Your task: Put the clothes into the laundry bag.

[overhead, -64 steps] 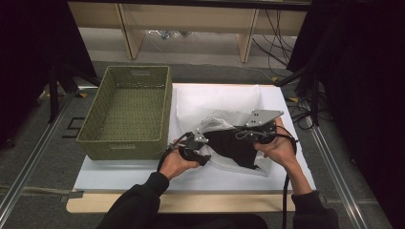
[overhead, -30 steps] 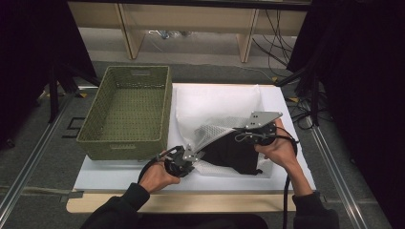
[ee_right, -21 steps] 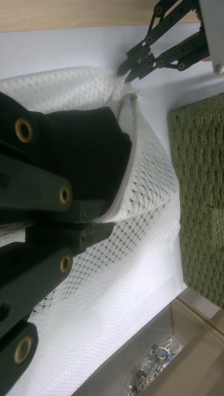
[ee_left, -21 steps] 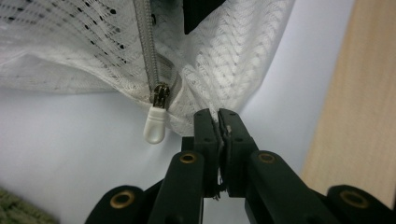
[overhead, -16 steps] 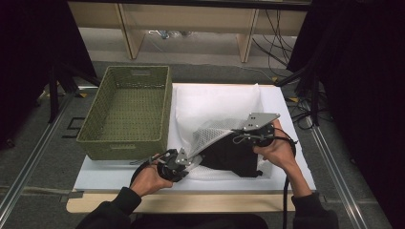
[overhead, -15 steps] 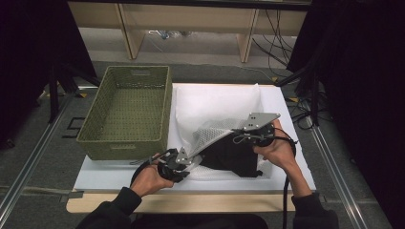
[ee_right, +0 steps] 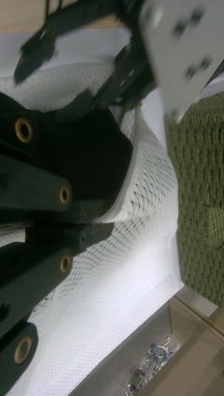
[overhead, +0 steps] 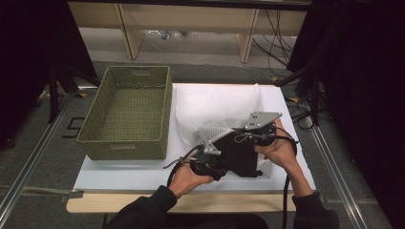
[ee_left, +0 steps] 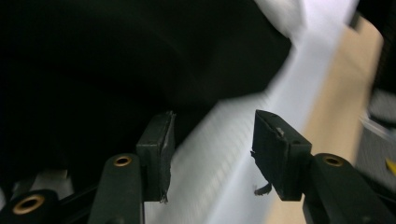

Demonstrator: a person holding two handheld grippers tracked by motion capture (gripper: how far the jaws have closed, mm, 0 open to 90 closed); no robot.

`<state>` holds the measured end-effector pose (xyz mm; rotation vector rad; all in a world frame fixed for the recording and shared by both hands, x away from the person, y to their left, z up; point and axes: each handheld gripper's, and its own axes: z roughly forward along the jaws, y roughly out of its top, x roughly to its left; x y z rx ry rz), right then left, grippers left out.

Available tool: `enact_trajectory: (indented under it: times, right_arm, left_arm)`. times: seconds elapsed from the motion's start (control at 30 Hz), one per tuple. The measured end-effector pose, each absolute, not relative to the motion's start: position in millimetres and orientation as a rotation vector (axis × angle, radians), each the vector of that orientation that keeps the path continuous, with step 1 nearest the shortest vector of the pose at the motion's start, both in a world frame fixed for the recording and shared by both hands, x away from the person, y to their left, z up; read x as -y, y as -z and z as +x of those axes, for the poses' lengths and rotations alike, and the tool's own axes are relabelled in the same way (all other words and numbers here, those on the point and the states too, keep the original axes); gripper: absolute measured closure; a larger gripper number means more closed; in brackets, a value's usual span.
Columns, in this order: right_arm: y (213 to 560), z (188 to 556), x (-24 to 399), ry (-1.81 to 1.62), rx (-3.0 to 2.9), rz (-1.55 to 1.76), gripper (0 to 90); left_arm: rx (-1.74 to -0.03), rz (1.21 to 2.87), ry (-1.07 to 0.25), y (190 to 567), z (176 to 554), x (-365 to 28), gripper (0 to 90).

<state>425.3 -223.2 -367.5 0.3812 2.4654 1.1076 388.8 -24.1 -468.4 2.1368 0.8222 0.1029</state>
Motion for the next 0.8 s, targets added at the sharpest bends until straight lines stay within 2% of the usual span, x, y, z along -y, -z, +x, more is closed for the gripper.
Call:
enact_trajectory:
  times: [0.13, 0.2, 0.27, 0.33, 0.4, 0.5, 0.67, 0.7, 0.8]
  right_arm:
    - [367.9, 425.7, 225.1, -1.111, -2.464, 0.378, 90.0]
    - [368.0, 425.9, 225.9, -1.112, -2.464, 0.373, 90.0]
    - [368.1, 425.5, 226.0, -1.109, -2.464, 0.381, 90.0]
    - [368.2, 425.3, 225.4, -1.111, -2.465, 0.383, 90.0]
    - [367.8, 425.4, 225.2, -1.099, -2.459, 0.375, 90.0]
    - [366.9, 424.1, 225.0, -1.114, -2.471, 0.371, 90.0]
    - [364.7, 423.3, 226.4, -1.122, -2.465, 0.372, 90.0]
    - [364.7, 423.5, 226.4, -1.125, -2.465, 0.372, 90.0]
    - [365.8, 423.6, 225.3, -1.123, -2.464, 0.384, 90.0]
  left_arm:
    - [-0.894, 2.123, -0.15, 477.5, 398.1, 36.1, 47.5]
    - [-0.915, 2.115, -0.173, 478.0, 401.4, 39.0, 50.1]
    - [-0.926, 2.107, -0.198, 477.7, 403.2, 43.1, 57.6]
    - [-0.926, 2.113, -0.22, 479.5, 407.1, 46.3, 70.7]
    - [-0.936, 2.101, -0.247, 480.4, 410.6, 48.1, 78.0]
    - [-0.955, 2.031, -0.287, 475.9, 416.4, 48.3, 80.1]
    - [-0.974, 2.008, -0.372, 459.5, 430.6, 38.3, 80.4]
    - [-1.013, 1.94, -0.389, 459.7, 432.1, 40.9, 80.4]
    - [-0.978, 2.012, -0.449, 458.4, 440.6, 36.7, 79.9]
